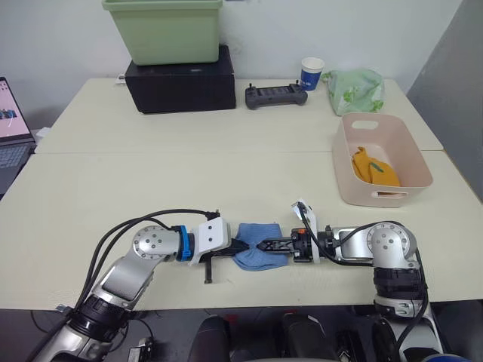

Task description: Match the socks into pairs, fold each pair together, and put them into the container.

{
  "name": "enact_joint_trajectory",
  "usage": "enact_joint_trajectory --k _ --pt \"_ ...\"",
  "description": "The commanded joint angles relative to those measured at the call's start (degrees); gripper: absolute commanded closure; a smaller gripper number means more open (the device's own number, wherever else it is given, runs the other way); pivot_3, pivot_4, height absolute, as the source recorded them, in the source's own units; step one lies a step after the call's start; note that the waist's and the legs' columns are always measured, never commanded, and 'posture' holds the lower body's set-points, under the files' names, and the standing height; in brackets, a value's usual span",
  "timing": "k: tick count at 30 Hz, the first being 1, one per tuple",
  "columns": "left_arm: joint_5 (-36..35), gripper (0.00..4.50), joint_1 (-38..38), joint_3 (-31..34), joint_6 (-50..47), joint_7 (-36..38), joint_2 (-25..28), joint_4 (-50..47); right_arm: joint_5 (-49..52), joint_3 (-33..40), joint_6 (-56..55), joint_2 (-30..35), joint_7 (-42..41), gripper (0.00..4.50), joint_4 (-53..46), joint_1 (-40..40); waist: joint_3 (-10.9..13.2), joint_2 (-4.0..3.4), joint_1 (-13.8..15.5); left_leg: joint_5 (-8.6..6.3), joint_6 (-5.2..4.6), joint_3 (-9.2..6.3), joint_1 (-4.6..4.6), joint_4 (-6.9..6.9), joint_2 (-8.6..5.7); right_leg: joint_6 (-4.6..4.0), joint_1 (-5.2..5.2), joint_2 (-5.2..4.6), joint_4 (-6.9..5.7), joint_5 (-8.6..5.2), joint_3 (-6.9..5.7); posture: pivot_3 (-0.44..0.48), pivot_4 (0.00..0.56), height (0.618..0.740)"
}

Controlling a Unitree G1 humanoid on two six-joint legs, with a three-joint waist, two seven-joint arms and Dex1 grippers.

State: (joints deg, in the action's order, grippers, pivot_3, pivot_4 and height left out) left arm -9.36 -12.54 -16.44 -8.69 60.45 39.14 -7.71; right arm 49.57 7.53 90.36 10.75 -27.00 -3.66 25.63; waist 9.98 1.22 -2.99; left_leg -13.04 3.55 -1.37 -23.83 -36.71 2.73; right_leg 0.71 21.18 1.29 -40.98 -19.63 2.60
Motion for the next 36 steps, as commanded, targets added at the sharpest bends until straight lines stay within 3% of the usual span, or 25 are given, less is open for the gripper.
enact_joint_trajectory --k 1,4,7,14,19,23,26,30,33,36 --pt "-0.1 4.5 1.2 0.3 -2.1 0.9 0.7 1.0 -0.7 -0.7 -1.3 0.1 0.3 4.36 -1.0 0.0 0.0 0.04 -0.1 0.0 0.0 0.0 0.01 0.0 0.0 0.0 -0.01 0.0 0.0 0.0 0.0 0.0 0.15 0.74" --pt "-2.0 4.5 0.2 1.2 -3.2 1.7 0.5 0.4 -0.6 -0.1 -1.9 0.5 0.2 4.47 -2.2 0.0 0.0 0.03 -0.1 0.0 0.0 0.0 0.01 0.0 0.0 0.21 -0.02 0.0 0.0 -0.12 -0.01 0.0 0.15 0.74" --pt "-8.4 3.96 -1.4 4.9 -8.6 2.9 0.5 -2.7 0.0 -0.4 -4.5 4.7 -2.0 4.5 -7.1 0.3 0.0 0.0 -0.1 0.0 0.0 0.0 -0.06 0.0 -0.01 0.22 0.02 0.01 0.0 -0.13 -0.03 0.0 0.15 0.74" --pt "-30.6 1.78 -10.5 17.9 -31.8 -1.7 0.4 -12.0 0.3 5.4 -13.5 18.0 -5.6 4.5 -18.3 6.5 0.5 0.08 0.2 0.0 0.0 -0.08 -0.57 -0.21 -0.04 0.23 0.32 -0.04 0.01 -0.12 -0.16 0.0 0.15 0.74" --pt "-31.0 0.14 -25.1 16.9 -34.2 -10.1 -8.4 -7.5 -10.3 3.5 -27.6 34.3 -9.7 4.5 -15.7 14.3 0.5 0.09 1.3 0.0 0.0 0.01 -0.61 -0.27 -0.19 0.25 0.26 -0.13 0.14 -0.11 -0.22 0.0 0.15 0.74" --pt "-26.5 0.06 -34.1 13.0 -29.6 -10.8 -14.8 -1.6 -24.9 -2.4 -45.2 45.6 -13.6 4.5 -5.7 18.8 0.5 0.13 1.5 0.0 0.0 0.09 -0.66 -0.25 -0.24 0.03 0.27 -0.16 0.28 0.02 -0.22 0.0 0.15 0.74" --pt "-19.3 0.06 -42.2 9.1 -22.2 -12.4 -19.9 6.2 -44.9 -12.9 -68.4 55.3 -15.2 4.5 7.0 21.4 0.6 0.13 1.6 0.0 0.0 0.19 -0.67 -0.28 -0.26 0.03 0.3 -0.23 0.27 0.02 -0.15 0.0 0.15 0.74" --pt "-17.3 0.06 -45.7 7.2 -19.1 -9.9 -22.8 9.4 -56.1 -20.2 -81.7 56.0 -17.2 4.5 18.4 24.0 0.6 0.1 0.8 0.08 0.14 0.47 -0.63 -0.23 -0.29 0.03 0.33 -0.32 0.36 0.02 -0.02 0.0 0.15 0.74" --pt "-16.4 0.06 -46.2 5.7 -18.5 -9.1 -24.7 9.8 -64.1 -26.1 -89.5 52.9 -18.0 4.5 26.9 24.7 0.6 0.06 0.1 0.08 0.15 0.58 -0.53 -0.18 -0.16 0.03 0.34 -0.32 0.33 0.02 0.05 0.0 0.15 0.74" --pt "-15.7 0.06 -45.0 5.1 -18.6 -9.0 -25.3 8.8 -66.8 -27.3 -93.2 49.3 -18.0 4.5 32.4 25.8 0.7 -0.1 0.1 0.1 0.16 0.51 -0.49 -0.2 -0.12 0.02 0.36 -0.3 0.15 0.02 0.11 0.0 0.15 0.74"
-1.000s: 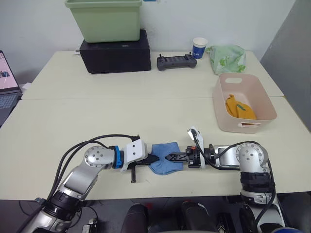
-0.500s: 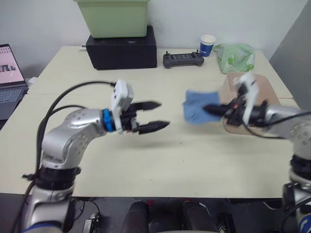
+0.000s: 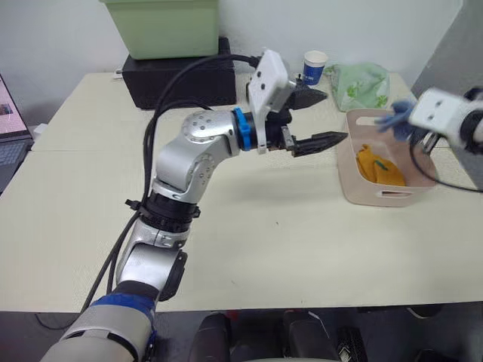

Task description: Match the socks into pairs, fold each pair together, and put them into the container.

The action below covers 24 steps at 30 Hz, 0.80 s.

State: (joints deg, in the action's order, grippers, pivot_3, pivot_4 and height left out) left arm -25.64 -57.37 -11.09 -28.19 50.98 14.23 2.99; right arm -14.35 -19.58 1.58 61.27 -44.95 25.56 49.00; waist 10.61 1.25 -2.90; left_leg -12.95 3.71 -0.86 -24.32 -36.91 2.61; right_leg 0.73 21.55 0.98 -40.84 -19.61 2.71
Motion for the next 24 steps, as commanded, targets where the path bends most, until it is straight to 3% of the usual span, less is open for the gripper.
enact_joint_trajectory --k 1,3,7,16,19,22,24 --pt "0.6 0.06 0.4 -0.4 0.4 0.5 -0.4 -2.5 -3.2 -0.3 -5.1 -1.9 -1.0 4.5 4.4 2.5 0.2 -0.29 0.0 0.01 0.01 -0.01 0.0 -0.03 0.0 0.0 0.0 0.0 -0.06 0.0 0.01 0.0 0.15 0.74" --pt "0.8 0.06 2.4 -1.3 -0.9 1.2 0.7 -4.8 -3.3 -0.8 -7.2 -2.3 -4.5 4.5 5.2 1.7 0.2 -0.51 0.2 0.03 0.02 0.01 0.0 -0.05 -0.07 0.0 0.0 0.0 -0.12 0.0 0.01 0.0 0.15 0.74" --pt "1.5 0.0 5.3 -3.1 -2.8 3.1 3.7 -7.6 -1.2 0.7 -6.4 -1.7 -12.7 3.19 4.0 1.5 0.2 -0.5 0.3 0.03 0.02 -0.02 0.0 -0.07 -0.04 0.0 -0.08 -0.01 -0.02 0.0 -0.01 0.0 0.15 0.74" --pt "2.9 0.0 5.2 -2.5 -1.1 2.7 3.3 -5.4 4.2 6.3 3.8 -0.9 -26.1 0.03 0.9 10.0 0.2 -0.52 1.0 0.04 0.01 -0.06 0.0 -0.2 -0.04 0.01 -0.14 -0.15 -0.09 0.01 -0.07 0.0 0.15 0.74" --pt "3.2 0.0 5.4 -2.4 -0.8 2.9 3.5 -5.1 4.0 7.7 6.4 -1.4 -26.3 0.03 2.0 14.1 0.2 -0.52 1.2 0.04 0.01 -0.14 -0.01 -0.17 -0.03 0.01 -0.15 -0.14 -0.07 0.0 -0.11 0.0 0.15 0.74" --pt "3.5 0.0 5.2 -2.4 -0.6 2.9 3.3 -5.1 1.4 7.4 2.9 -2.8 -20.6 0.03 6.1 15.3 0.2 -0.51 1.2 0.04 0.0 -0.14 -0.01 -0.15 -0.03 0.0 -0.16 -0.14 -0.05 0.0 -0.11 0.0 0.15 0.74" --pt "3.9 0.0 4.9 -2.4 -0.4 2.8 3.2 -4.8 0.6 7.1 1.1 -3.6 -18.9 0.41 7.4 13.8 0.2 -0.51 1.2 0.04 0.0 -0.14 -0.01 -0.17 -0.04 0.0 -0.17 -0.14 -0.05 0.01 -0.11 0.0 0.15 0.74"
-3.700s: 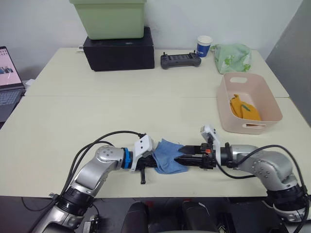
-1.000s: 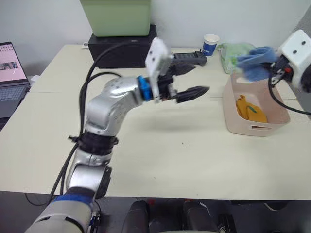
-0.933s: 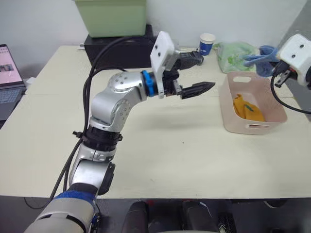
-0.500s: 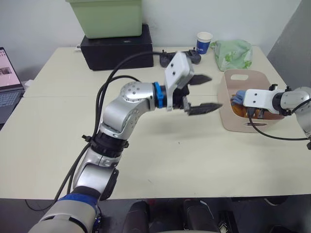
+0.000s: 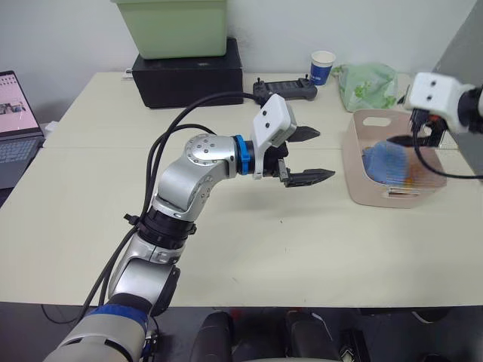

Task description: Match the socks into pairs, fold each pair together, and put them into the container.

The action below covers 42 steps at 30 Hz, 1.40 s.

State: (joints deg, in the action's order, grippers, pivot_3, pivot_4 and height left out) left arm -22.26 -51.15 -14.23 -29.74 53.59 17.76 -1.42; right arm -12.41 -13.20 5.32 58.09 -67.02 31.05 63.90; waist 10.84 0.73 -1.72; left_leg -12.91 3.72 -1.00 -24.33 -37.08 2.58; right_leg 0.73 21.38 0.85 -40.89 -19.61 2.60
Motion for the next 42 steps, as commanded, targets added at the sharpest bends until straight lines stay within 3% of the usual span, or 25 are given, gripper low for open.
enact_joint_trajectory --k 1,5,11,18,26,29,32,34,39,42 --pt "0.6 0.0 -1.5 0.8 1.2 0.2 -0.3 -0.2 -2.2 0.4 -3.5 -0.9 5.0 0.65 3.0 -1.9 0.0 0.0 0.0 0.0 0.0 0.02 0.0 0.0 -0.01 0.0 0.0 -0.01 0.0 0.0 0.02 0.0 0.15 0.74" --pt "1.0 0.0 -1.8 0.8 1.1 0.1 -0.4 -0.2 -8.4 -2.8 -10.6 -2.5 13.2 2.09 7.9 -5.1 0.0 0.0 0.0 0.01 -0.01 0.08 -0.01 -0.03 -0.01 0.0 0.02 -0.03 -0.04 0.0 0.07 0.0 0.15 0.74" --pt "1.0 0.0 -1.4 0.8 0.4 0.2 0.2 -1.3 -10.5 -4.7 -13.1 -6.6 15.5 4.35 13.4 -8.3 0.0 0.0 -0.2 0.01 -0.01 0.12 -0.01 0.01 -0.01 0.0 0.06 0.03 -0.06 0.0 0.07 0.0 0.15 0.74" --pt "2.1 0.0 -0.7 0.4 1.5 -0.3 0.0 0.2 -11.1 -3.9 -15.7 -7.3 19.3 4.49 18.4 -7.6 0.0 0.0 -0.1 0.03 -0.01 0.04 0.02 -0.06 0.0 0.0 -0.03 0.0 -0.1 0.0 0.03 0.0 0.15 0.74" --pt "3.4 0.0 3.5 4.7 4.1 -0.4 5.8 0.2 -6.0 2.3 -21.1 -3.0 19.2 4.49 11.8 -1.6 0.0 -0.03 -0.4 0.03 -0.02 0.11 0.03 0.03 0.0 0.0 0.08 0.0 -0.1 0.0 0.05 0.0 0.15 0.74" --pt "3.0 0.0 7.5 8.0 5.5 -1.1 8.4 -1.2 5.1 8.2 -14.2 -5.9 13.0 3.88 3.4 -4.7 0.0 -0.02 -0.6 0.03 -0.02 0.08 0.08 0.06 0.05 -0.01 0.04 0.03 -0.06 0.0 0.03 0.0 0.15 0.74" --pt "1.6 0.0 16.6 12.6 5.6 -1.2 12.4 -5.3 23.8 16.0 8.7 -13.1 11.1 2.85 -19.0 -15.5 -0.1 0.13 -0.9 0.02 -0.03 -0.07 0.32 0.18 0.21 -0.02 -0.16 0.17 -0.08 0.0 -0.01 0.0 0.15 0.74" --pt "1.3 0.0 23.3 15.7 6.0 -3.1 13.3 -7.9 30.4 18.0 19.6 -17.8 16.1 2.07 -33.5 -23.5 -0.1 0.12 -0.5 0.02 -0.03 -0.25 0.38 0.16 0.26 -0.04 -0.22 0.19 -0.16 -0.01 -0.11 0.0 0.15 0.74" --pt "1.8 0.0 37.2 20.0 6.7 -7.4 14.1 -14.7 34.1 17.1 30.1 -26.8 27.3 0.23 -55.2 -39.5 -0.1 0.11 0.5 0.02 -0.04 -0.43 0.17 0.07 0.34 -0.03 -0.07 -0.04 -0.27 0.0 -0.08 0.0 0.15 0.74" --pt "2.1 0.0 45.3 20.8 7.5 -8.6 14.3 -19.7 32.2 14.4 29.0 -29.9 31.2 0.03 -61.3 -49.4 -0.2 0.33 0.9 -0.04 -0.13 -0.45 0.2 0.04 0.04 0.0 -0.23 -0.29 -0.11 0.0 -0.1 0.0 0.15 0.74"
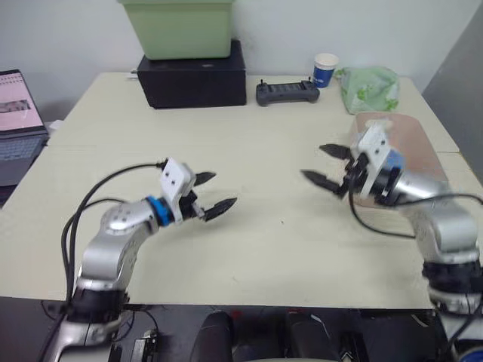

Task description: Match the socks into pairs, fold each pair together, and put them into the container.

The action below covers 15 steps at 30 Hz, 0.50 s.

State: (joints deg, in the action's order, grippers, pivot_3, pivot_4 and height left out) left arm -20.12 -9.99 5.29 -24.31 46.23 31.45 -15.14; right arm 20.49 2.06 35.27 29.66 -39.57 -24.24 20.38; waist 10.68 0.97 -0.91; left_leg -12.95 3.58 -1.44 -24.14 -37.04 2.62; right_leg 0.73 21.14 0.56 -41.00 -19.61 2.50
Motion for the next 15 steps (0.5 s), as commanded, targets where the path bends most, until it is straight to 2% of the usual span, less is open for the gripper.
enact_joint_trajectory --k 1,6,10,15 --pt "0.4 0.0 6.6 1.4 2.9 -1.7 0.4 -7.0 -2.7 -2.1 -2.9 -1.7 4.6 0.03 -6.9 -9.3 -0.1 0.17 0.1 0.0 -0.01 0.0 0.0 0.02 -0.02 0.01 -0.01 -0.05 0.05 0.0 -0.01 0.0 0.15 0.74" --pt "3.8 0.0 14.8 1.7 9.3 -2.8 0.7 -6.7 -7.0 -5.3 -9.9 -1.1 5.0 0.03 -6.9 -21.0 -0.1 0.17 -0.1 -0.01 -0.02 0.04 0.09 0.11 0.02 0.02 0.0 -0.04 0.07 -0.01 0.04 0.0 0.15 0.74" --pt "4.9 0.0 15.7 2.1 9.7 -6.1 -0.6 -5.4 -6.8 -3.0 -12.6 -2.7 6.6 0.03 -4.0 -22.3 -0.1 0.19 -0.9 -0.01 -0.02 0.05 0.22 0.13 0.04 0.02 -0.05 0.16 0.01 -0.01 0.08 0.0 0.15 0.74" --pt "4.6 0.0 14.7 1.6 9.3 -5.6 0.8 -4.9 -6.7 -2.3 -13.4 -2.5 6.6 0.03 -2.6 -21.9 -0.1 0.19 -0.9 -0.02 -0.02 0.05 0.21 0.14 0.04 0.01 -0.03 0.28 0.02 -0.01 0.07 0.0 0.15 0.74"
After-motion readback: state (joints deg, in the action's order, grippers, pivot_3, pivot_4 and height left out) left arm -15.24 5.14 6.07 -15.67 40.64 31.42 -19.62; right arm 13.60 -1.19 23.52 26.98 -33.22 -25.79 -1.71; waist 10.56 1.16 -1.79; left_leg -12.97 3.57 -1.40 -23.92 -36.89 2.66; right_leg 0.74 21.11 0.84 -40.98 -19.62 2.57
